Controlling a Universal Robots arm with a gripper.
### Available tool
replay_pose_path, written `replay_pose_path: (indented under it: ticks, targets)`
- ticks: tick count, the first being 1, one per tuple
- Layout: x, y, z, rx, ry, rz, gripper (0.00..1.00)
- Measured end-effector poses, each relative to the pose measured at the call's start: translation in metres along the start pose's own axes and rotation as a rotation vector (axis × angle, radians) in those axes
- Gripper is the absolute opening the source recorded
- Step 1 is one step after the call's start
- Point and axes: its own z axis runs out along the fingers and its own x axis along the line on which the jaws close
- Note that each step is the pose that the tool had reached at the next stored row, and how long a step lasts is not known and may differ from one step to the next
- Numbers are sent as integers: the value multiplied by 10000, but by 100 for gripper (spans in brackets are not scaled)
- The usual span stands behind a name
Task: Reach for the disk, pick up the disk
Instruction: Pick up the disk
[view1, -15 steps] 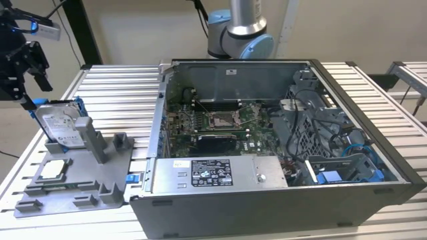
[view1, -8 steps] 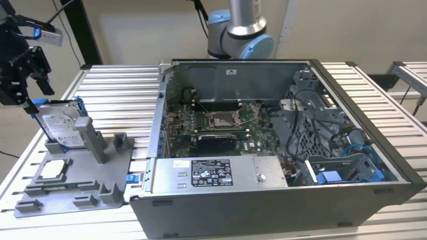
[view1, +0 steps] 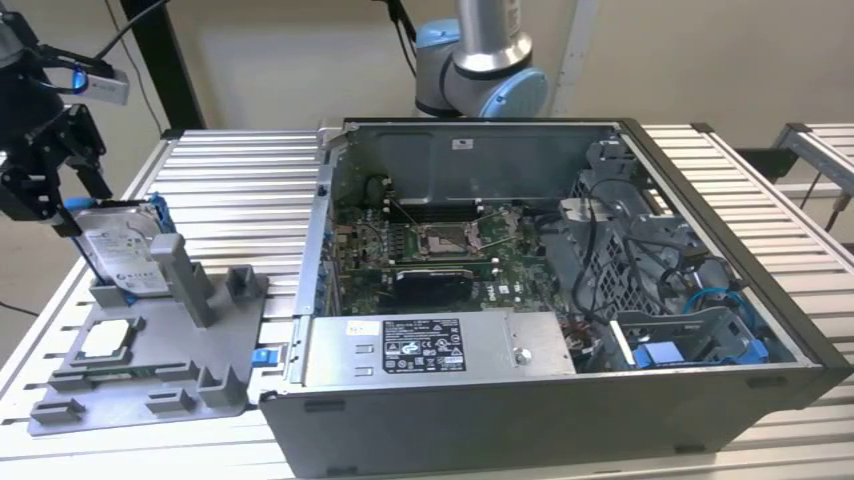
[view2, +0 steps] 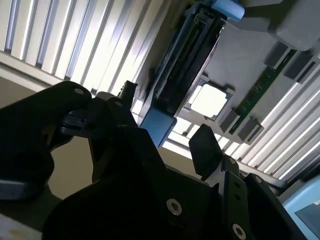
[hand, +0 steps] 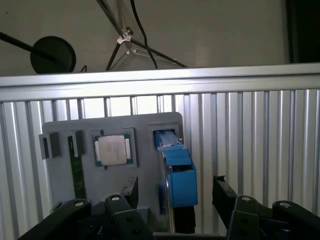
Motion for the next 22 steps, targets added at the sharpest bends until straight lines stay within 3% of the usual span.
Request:
replay_pose_path:
  ticks: [7,22]
  targets:
    - [-44,6,118,0,0,-1,100]
    - [-43,11,339,-2,-21,-360,100]
